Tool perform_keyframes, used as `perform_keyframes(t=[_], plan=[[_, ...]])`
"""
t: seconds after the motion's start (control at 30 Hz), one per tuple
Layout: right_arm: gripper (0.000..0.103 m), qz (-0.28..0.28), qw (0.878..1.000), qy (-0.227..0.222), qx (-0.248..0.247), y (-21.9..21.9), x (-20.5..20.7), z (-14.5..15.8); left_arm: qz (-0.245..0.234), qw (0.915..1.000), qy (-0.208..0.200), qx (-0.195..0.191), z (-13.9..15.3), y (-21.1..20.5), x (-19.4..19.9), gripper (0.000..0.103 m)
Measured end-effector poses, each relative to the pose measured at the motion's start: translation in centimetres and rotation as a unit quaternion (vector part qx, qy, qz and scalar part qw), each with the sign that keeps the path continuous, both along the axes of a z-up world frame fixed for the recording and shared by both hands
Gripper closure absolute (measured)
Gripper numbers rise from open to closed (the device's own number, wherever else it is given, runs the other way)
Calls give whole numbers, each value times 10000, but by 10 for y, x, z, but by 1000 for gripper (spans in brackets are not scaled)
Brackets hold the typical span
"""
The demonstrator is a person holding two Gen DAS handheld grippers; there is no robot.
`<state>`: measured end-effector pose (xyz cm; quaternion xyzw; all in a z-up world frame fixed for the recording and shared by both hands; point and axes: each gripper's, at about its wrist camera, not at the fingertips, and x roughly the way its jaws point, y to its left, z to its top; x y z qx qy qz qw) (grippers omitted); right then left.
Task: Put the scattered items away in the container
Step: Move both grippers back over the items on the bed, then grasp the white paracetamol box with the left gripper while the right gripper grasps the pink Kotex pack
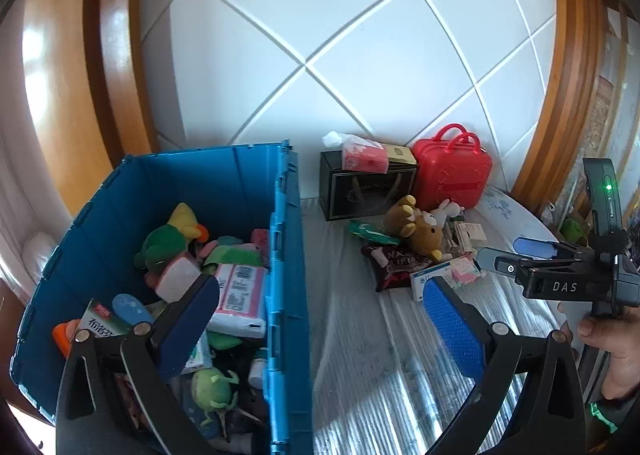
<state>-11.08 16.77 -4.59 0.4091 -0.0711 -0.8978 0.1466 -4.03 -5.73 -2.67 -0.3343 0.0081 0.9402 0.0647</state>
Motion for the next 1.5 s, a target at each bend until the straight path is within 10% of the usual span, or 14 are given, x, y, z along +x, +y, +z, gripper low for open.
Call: perform_keyframes(t=[0.6,1.17,1.5], plan=[[1,-821,9936,-768,116,194,-14,-95,-1443,9849,-214,-933,-116,188,-70,0],[1,-1097,9824,-1515,-7,277,-61,-217,-3582,8741,63,-3279,-322,323,-180,0],[1,-822,9864,-1417,154,263,-138,-272,-3542,8754,-330,-3272,-378,320,-217,0]])
